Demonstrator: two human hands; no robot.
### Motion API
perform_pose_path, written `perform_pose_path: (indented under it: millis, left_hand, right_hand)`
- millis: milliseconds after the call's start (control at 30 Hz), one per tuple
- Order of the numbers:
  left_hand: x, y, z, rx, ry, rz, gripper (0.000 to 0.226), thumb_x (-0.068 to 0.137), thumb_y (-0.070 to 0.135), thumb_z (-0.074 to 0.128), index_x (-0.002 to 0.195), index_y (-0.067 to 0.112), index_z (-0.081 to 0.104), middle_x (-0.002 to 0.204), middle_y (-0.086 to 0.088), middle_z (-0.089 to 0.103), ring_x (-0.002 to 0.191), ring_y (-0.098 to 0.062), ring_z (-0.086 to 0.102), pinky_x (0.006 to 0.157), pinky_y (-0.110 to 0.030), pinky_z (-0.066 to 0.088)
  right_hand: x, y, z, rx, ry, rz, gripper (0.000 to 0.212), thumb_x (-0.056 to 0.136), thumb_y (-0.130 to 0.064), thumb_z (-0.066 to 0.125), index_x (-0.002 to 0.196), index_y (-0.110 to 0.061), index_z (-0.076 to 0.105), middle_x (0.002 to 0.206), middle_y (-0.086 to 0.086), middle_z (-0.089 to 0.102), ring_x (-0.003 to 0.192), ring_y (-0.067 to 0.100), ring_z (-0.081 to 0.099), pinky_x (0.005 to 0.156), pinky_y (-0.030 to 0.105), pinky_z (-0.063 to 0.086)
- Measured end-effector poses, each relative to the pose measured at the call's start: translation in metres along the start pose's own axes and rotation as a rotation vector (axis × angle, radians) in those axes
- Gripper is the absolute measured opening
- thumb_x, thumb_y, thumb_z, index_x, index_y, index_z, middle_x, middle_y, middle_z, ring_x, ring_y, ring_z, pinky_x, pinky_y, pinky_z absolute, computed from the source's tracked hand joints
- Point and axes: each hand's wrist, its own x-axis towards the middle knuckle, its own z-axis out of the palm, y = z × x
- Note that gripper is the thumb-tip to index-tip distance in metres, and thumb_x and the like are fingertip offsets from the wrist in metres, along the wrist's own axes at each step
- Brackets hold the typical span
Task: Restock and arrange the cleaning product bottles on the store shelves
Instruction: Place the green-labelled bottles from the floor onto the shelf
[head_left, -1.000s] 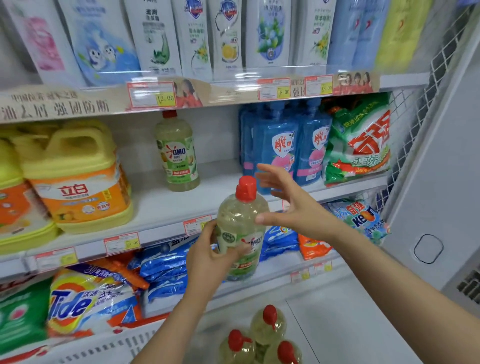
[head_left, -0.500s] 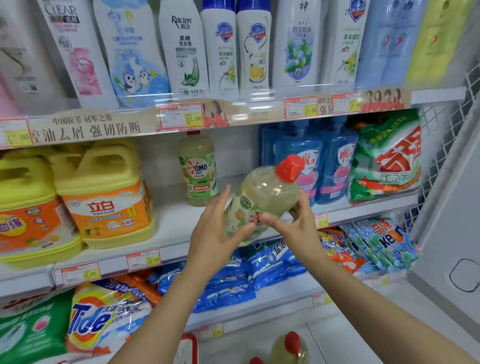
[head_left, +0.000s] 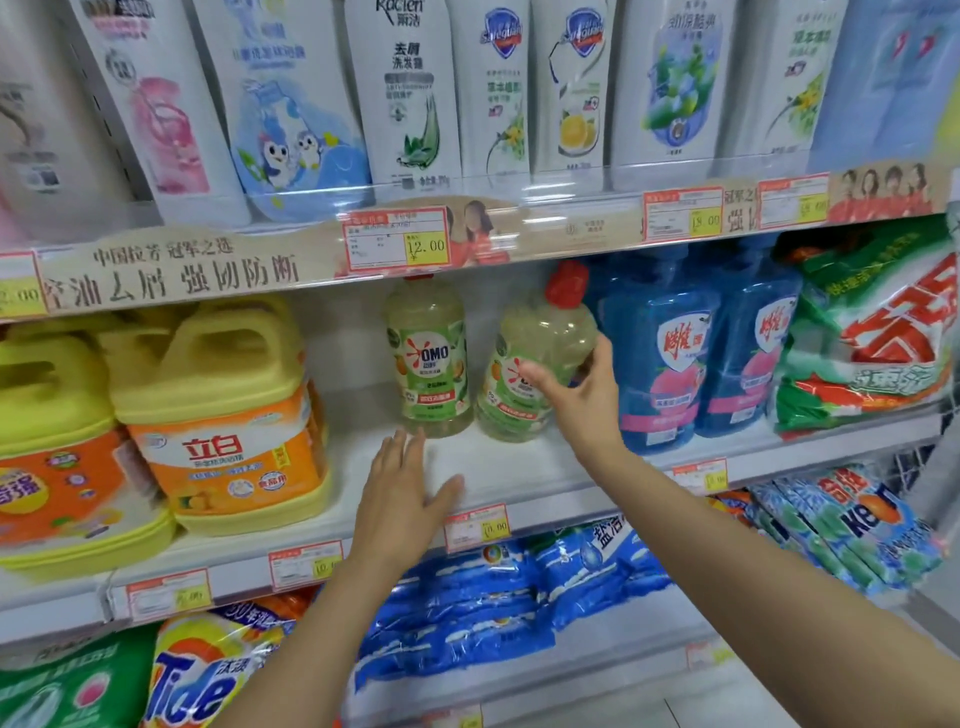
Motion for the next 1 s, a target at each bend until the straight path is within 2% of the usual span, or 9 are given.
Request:
perform_pose_path:
  millis: [133,233,367,467,567,667,867,933,1000]
  left_hand:
    - [0.035,-0.009,0.0,-0.14,0.103,-0.1,0.085,0.091,0.045,0.062,0.155,0.011,0.016,0.161,-0.012,0.022,0.146,-0.03,0.024,0.117,-0.04,0.026]
    - [0.063,-0.014,0.005,-0.184,0.144,-0.149,0.098,0.086,0.04,0.071,0.156,0.015,0.008,0.16,-0.012,0.025,0.143,-0.032,0.032,0.11,-0.043,0.035]
    - [0.097,-0.015,0.015,-0.175,0.213,-0.19,0.097,0.076,0.045,0.079,0.15,0.015,0.023,0.138,-0.015,0.054,0.119,-0.038,0.056,0.085,-0.044,0.05]
    - [0.111,-0.014,0.018,-0.113,0.32,-0.211,0.073,0.078,0.039,0.08,0.128,0.005,0.039,0.117,-0.019,0.064,0.103,-0.041,0.062,0.072,-0.039,0.045]
    - [0.118,-0.014,0.02,-0.077,0.343,-0.211,0.07,0.08,0.04,0.077,0.126,0.001,0.04,0.115,-0.021,0.064,0.101,-0.042,0.063,0.069,-0.036,0.04]
    - [0.126,-0.016,0.021,-0.083,0.349,-0.22,0.072,0.08,0.04,0.077,0.126,0.0,0.039,0.117,-0.022,0.063,0.102,-0.044,0.062,0.069,-0.039,0.041]
    - [0.129,-0.007,0.023,-0.069,0.294,-0.262,0.081,0.084,0.038,0.074,0.139,-0.006,0.032,0.127,-0.027,0.057,0.112,-0.044,0.057,0.085,-0.045,0.046]
    - [0.117,0.0,0.022,-0.005,0.317,-0.216,0.091,0.084,0.04,0.073,0.144,-0.01,0.027,0.133,-0.03,0.05,0.12,-0.044,0.051,0.094,-0.047,0.044]
    - [0.095,0.013,0.018,-0.035,0.409,-0.106,0.077,0.084,0.037,0.073,0.139,-0.004,0.038,0.13,-0.025,0.052,0.119,-0.039,0.05,0.095,-0.042,0.043]
  right_hand:
    - [0.046,0.006,0.02,-0.242,-0.099,0.041,0.085,0.071,-0.043,0.086,0.137,-0.016,0.04,0.122,0.006,0.064,0.112,0.027,0.063,0.098,0.049,0.052]
    - [0.072,0.014,0.032,-0.321,-0.166,0.072,0.09,0.073,-0.056,0.078,0.144,-0.024,0.033,0.129,0.007,0.062,0.116,0.033,0.062,0.098,0.055,0.05]
    - [0.093,0.025,0.036,-0.309,-0.228,0.078,0.085,0.077,-0.054,0.076,0.144,-0.028,0.032,0.133,0.002,0.061,0.119,0.029,0.061,0.1,0.053,0.05]
    - [0.107,0.031,0.038,-0.301,-0.268,0.08,0.081,0.079,-0.051,0.076,0.144,-0.027,0.036,0.135,0.001,0.06,0.121,0.027,0.06,0.102,0.05,0.049]
    - [0.116,0.039,0.043,-0.243,-0.299,0.071,0.078,0.081,-0.046,0.076,0.146,-0.026,0.037,0.135,0.001,0.06,0.118,0.022,0.061,0.099,0.042,0.052]
    - [0.118,0.044,0.047,-0.22,-0.292,0.068,0.075,0.086,-0.042,0.073,0.148,-0.025,0.034,0.137,0.001,0.059,0.118,0.021,0.06,0.091,0.032,0.051]
    - [0.114,0.046,0.051,-0.238,-0.292,0.106,0.079,0.087,-0.043,0.071,0.151,-0.028,0.028,0.139,0.003,0.057,0.122,0.027,0.059,0.1,0.047,0.051]
    - [0.1,0.049,0.047,-0.268,-0.308,0.147,0.09,0.086,-0.041,0.073,0.156,-0.026,0.018,0.144,0.006,0.051,0.127,0.028,0.054,0.103,0.049,0.049]
    - [0.073,0.046,0.037,-0.319,-0.286,0.085,0.096,0.084,-0.04,0.075,0.156,-0.017,0.016,0.147,0.009,0.045,0.133,0.024,0.046,0.108,0.043,0.045]
